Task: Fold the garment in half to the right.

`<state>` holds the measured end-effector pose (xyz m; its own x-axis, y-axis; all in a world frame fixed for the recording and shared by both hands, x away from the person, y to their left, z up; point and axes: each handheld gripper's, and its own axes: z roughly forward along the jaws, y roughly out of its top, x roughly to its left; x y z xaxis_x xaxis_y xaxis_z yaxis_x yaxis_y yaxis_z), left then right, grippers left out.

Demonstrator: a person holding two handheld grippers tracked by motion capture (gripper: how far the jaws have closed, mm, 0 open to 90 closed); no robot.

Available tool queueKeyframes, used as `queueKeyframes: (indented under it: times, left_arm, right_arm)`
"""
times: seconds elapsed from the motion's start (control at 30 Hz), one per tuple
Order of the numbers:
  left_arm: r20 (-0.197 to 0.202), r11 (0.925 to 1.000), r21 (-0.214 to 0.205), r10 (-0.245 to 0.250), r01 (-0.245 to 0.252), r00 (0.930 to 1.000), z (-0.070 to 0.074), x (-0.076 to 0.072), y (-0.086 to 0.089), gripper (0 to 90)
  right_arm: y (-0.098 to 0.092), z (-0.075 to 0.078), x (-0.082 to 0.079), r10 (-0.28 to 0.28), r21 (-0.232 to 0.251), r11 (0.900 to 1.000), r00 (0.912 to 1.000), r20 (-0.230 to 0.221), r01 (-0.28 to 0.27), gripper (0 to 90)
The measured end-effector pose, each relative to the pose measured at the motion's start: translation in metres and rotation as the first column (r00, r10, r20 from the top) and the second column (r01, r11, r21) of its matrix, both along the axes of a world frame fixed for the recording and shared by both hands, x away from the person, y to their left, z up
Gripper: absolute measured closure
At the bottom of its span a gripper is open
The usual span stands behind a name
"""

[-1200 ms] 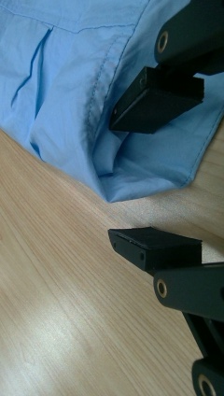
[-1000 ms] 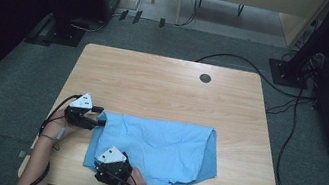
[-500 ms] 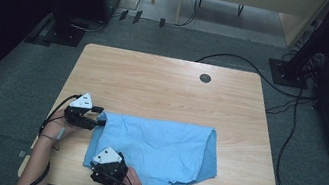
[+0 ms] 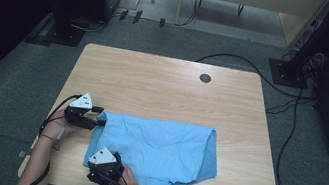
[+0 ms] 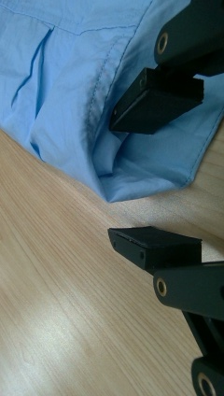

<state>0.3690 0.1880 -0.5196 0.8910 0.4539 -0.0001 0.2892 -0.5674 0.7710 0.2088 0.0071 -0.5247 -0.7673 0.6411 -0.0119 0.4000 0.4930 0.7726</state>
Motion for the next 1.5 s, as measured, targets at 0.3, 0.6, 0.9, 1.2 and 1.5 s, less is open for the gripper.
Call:
queueKeyframes:
  times: [0.3,0.6,0.9,1.2,1.5]
  left_arm:
    - [-0.066,0.9982,-0.052,0.027,-0.031,0.9974,0.0,0.0,0.002,86.0]
    - [-0.043,0.994,-0.096,0.048,-0.052,0.9979,0.005,0.0,0.008,87.0]
    - [0.018,0.9892,-0.138,0.052,-0.049,0.9985,0.027,-0.007,0.011,86.9]
    - [0.061,0.9849,-0.161,0.074,-0.063,0.9954,0.045,-0.015,0.019,86.8]
    - [0.088,0.9878,-0.147,0.066,-0.053,0.9939,0.064,-0.018,0.014,86.8]
  right_arm:
    - [-0.002,0.002,0.003,0.023,-0.05,0.9985,0.9993,0.029,-0.021,88.3]
    - [-0.007,0.012,0.003,0.036,-0.038,0.9987,0.9981,0.049,-0.034,88.9]
    - [-0.014,0.036,-0.004,0.052,0.001,0.9986,0.9954,0.08,-0.052,88.9]
    - [-0.017,0.051,-0.006,0.063,0.039,0.997,0.9943,0.086,-0.066,88.9]
    - [-0.019,0.064,-0.008,0.085,0.055,0.9944,0.9918,0.095,-0.09,88.8]
